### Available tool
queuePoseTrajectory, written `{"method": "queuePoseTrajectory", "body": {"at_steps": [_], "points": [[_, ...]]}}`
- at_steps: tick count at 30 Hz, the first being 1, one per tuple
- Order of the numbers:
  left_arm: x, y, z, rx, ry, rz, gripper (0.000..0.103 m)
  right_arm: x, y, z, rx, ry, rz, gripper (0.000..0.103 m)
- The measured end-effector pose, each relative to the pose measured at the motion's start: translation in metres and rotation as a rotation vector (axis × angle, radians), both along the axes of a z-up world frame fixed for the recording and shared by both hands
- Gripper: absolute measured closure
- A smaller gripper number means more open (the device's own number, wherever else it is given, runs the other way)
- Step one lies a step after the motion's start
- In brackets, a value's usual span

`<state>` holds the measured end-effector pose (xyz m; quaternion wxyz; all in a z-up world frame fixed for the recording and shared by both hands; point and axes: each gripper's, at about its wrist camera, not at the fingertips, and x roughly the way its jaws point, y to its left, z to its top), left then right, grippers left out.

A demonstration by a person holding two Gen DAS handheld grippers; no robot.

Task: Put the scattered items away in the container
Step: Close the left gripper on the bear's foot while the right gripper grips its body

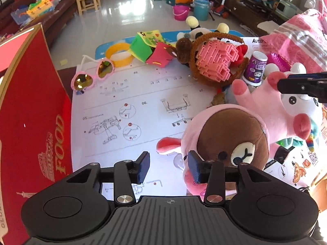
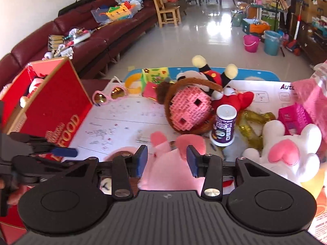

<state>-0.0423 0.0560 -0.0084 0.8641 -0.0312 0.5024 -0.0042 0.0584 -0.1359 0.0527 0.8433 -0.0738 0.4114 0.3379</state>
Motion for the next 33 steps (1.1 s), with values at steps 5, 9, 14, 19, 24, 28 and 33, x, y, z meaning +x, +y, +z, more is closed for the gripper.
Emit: {"method": "queuePoseTrajectory", "body": {"at_steps": [5,9,14,19,24,28,33], "points": [[-0.016,-0.003,0.008,-0.052,-0.008,-0.004,0.029,0.012,-0.006,-0.006,-0.029,-0.016,-0.025,0.054],[-0.024,-0.015,0.009,-0.039,0.0,-0.04,0.024,0.017,-0.004,-0.015,-0.065,-0.024,-0.018,0.054],[-0.023,-0.024,-0.01,0.016,0.049,-0.042,0.024,0.021,0.002,-0.029,-0.094,-0.002,0.003,0.066],[-0.017,-0.019,-0.024,-0.013,0.068,-0.006,0.054,0.017,0.001,-0.032,-0.105,0.007,0.002,0.069],[-0.001,-0.005,-0.024,-0.027,0.057,0.065,0.078,0.01,-0.001,-0.033,-0.109,0.04,0.008,0.072],[0.017,0.0,-0.021,0.014,0.034,0.092,0.077,0.0,-0.001,-0.034,-0.114,0.084,0.022,0.073],[0.036,-0.004,-0.021,0.099,0.001,0.089,0.061,-0.019,-0.002,-0.039,-0.114,0.164,0.066,0.072]]}}
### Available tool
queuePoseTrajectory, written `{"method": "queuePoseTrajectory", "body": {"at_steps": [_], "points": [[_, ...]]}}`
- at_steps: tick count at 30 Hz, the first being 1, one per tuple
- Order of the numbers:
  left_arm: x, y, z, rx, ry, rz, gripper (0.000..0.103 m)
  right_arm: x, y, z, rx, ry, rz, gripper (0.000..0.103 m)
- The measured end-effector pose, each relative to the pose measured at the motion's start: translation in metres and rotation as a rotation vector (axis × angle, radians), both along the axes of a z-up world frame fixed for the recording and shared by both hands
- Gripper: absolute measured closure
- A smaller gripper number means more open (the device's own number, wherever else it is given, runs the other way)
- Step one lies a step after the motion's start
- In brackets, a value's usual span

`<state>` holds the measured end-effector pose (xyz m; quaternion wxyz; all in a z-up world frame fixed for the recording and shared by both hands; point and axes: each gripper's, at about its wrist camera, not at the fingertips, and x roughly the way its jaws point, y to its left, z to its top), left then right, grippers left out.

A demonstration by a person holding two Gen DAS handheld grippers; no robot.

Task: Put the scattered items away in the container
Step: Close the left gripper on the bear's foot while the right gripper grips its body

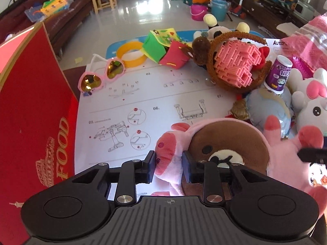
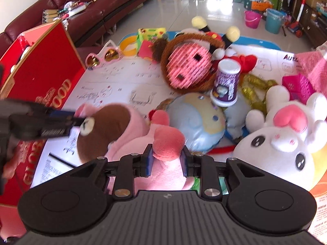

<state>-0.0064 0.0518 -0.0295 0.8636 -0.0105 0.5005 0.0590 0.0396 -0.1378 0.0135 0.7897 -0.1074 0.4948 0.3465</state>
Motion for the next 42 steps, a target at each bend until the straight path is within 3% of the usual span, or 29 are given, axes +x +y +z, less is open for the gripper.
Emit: {"method": "queuePoseTrajectory", "body": {"at_steps": [5,9,13,19,25,32,42], "points": [[0.013,0.0,-0.001,0.054,-0.02,-0.006,0.056,-0.01,-0.001,-0.007,0.019,0.096,0.047,0.066],[0.006,0.006,0.008,0.025,-0.021,0.007,0.055,-0.018,-0.003,-0.003,0.022,0.116,0.094,0.053],[-0.016,0.01,0.025,0.011,-0.051,0.009,0.052,-0.02,-0.012,0.016,0.055,0.077,0.096,0.052],[-0.051,0.007,0.045,-0.042,-0.072,-0.023,0.046,-0.004,-0.02,0.034,0.106,-0.022,0.011,0.053],[-0.076,-0.021,0.022,-0.102,0.033,-0.13,0.041,0.006,-0.014,-0.006,0.061,0.014,-0.047,0.06],[-0.068,-0.033,0.009,-0.207,0.083,-0.13,0.041,-0.005,-0.015,-0.032,0.051,0.069,-0.052,0.06],[-0.069,-0.057,-0.026,-0.114,0.154,-0.24,0.042,-0.011,-0.018,-0.036,0.114,0.108,-0.04,0.059]]}}
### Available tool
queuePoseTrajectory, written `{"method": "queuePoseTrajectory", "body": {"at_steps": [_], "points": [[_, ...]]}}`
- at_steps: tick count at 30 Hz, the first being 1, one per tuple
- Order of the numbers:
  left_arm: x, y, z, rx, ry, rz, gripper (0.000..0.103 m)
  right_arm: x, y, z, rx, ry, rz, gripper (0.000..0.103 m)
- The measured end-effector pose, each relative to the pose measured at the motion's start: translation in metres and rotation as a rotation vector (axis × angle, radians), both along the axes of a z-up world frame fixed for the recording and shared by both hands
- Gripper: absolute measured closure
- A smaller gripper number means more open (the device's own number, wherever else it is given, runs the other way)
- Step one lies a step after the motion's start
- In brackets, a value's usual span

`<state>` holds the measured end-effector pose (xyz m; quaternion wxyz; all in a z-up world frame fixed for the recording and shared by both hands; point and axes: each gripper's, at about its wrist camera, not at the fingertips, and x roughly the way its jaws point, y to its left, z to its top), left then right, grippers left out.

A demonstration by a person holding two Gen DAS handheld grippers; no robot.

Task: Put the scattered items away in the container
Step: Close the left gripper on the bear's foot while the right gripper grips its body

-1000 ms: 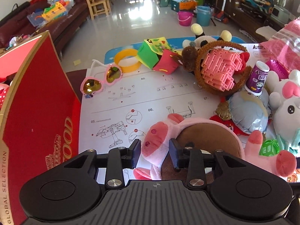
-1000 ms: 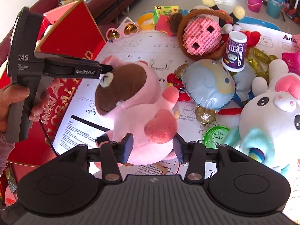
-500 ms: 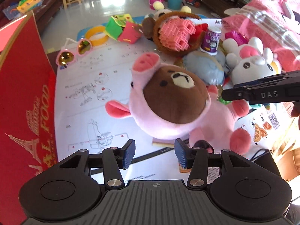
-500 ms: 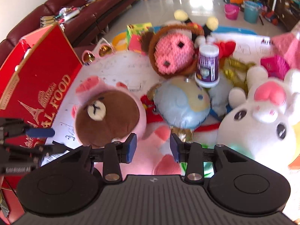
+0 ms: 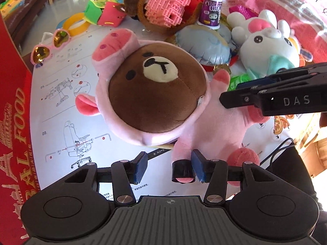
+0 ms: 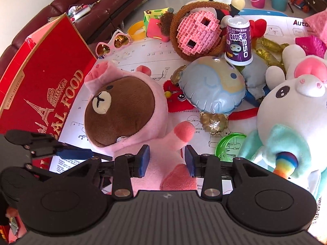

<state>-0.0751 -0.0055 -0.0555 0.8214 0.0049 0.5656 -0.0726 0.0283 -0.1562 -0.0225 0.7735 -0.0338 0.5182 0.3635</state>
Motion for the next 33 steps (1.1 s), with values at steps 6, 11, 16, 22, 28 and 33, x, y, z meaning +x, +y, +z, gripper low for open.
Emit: {"method": "queuePoseTrajectory", "body": {"at_steps": [6,11,16,22,28,33], "points": [[0.004,0.002,-0.012,-0.025,0.01,0.006,0.045,0.003,-0.002,-0.004,0.061,0.029,-0.06,0.052],[0.008,0.001,-0.02,-0.031,0.019,0.014,0.047,0.013,0.002,-0.007,0.078,0.024,-0.124,0.053],[0.006,0.001,-0.021,-0.018,0.009,0.01,0.048,0.021,0.013,-0.014,0.084,0.043,-0.139,0.055],[0.003,-0.003,-0.023,-0.032,0.007,-0.012,0.04,0.015,0.026,-0.019,0.059,-0.01,-0.099,0.074],[0.01,0.005,-0.034,-0.056,0.062,0.064,0.054,0.012,0.029,-0.019,0.042,-0.031,-0.082,0.074],[0.013,0.002,-0.027,-0.01,0.056,0.019,0.041,0.015,0.029,-0.021,0.046,-0.004,-0.088,0.072]]}}
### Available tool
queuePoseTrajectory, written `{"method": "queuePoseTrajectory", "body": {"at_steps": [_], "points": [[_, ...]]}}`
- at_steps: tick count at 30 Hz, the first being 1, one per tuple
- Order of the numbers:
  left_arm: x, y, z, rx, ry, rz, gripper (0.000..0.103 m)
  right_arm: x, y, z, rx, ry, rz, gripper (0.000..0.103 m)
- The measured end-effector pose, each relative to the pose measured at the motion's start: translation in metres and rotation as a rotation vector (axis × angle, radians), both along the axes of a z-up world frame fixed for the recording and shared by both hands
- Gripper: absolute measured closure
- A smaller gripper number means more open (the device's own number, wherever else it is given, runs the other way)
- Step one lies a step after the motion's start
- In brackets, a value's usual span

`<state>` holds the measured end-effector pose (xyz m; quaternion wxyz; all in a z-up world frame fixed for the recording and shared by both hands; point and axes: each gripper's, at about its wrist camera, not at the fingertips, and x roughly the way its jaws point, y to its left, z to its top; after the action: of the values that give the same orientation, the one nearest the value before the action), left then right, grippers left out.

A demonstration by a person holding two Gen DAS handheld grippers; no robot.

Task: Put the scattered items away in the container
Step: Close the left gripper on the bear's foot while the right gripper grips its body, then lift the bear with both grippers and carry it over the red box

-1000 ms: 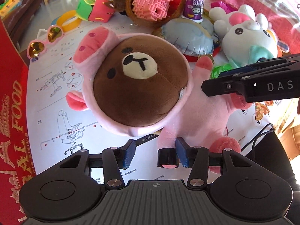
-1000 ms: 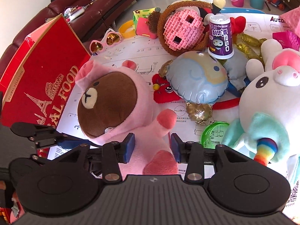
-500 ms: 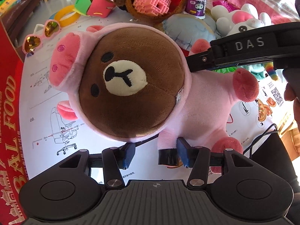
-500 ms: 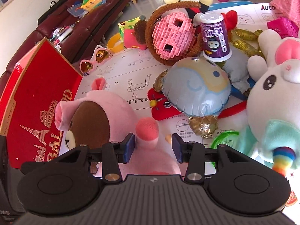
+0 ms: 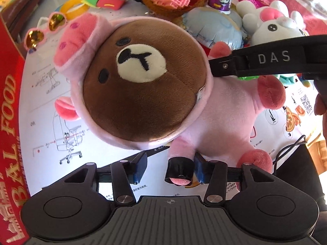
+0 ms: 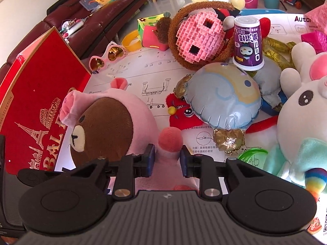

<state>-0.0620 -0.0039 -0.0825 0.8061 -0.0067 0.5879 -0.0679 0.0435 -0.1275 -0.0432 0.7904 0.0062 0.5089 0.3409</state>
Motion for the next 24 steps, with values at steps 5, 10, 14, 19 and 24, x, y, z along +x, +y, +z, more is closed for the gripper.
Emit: {"method": "queuePoseTrajectory", "body": {"at_steps": [5,10,14,19,24], "points": [[0.011,-0.005,-0.006,0.024,0.031,-0.015,0.057,0.001,0.003,0.0,0.009,0.002,0.0,0.072],[0.012,-0.004,-0.01,-0.004,0.028,0.005,0.081,0.002,0.002,-0.002,0.024,0.007,0.018,0.076],[0.009,-0.005,-0.005,0.044,-0.001,0.04,0.084,-0.003,0.007,0.003,0.019,-0.023,0.042,0.081],[0.005,0.004,0.007,0.067,-0.026,0.079,0.084,-0.005,0.008,0.009,0.025,-0.026,0.06,0.082],[0.0,0.006,0.018,0.082,-0.046,0.082,0.085,-0.011,0.005,0.015,0.031,-0.035,0.056,0.082]]}}
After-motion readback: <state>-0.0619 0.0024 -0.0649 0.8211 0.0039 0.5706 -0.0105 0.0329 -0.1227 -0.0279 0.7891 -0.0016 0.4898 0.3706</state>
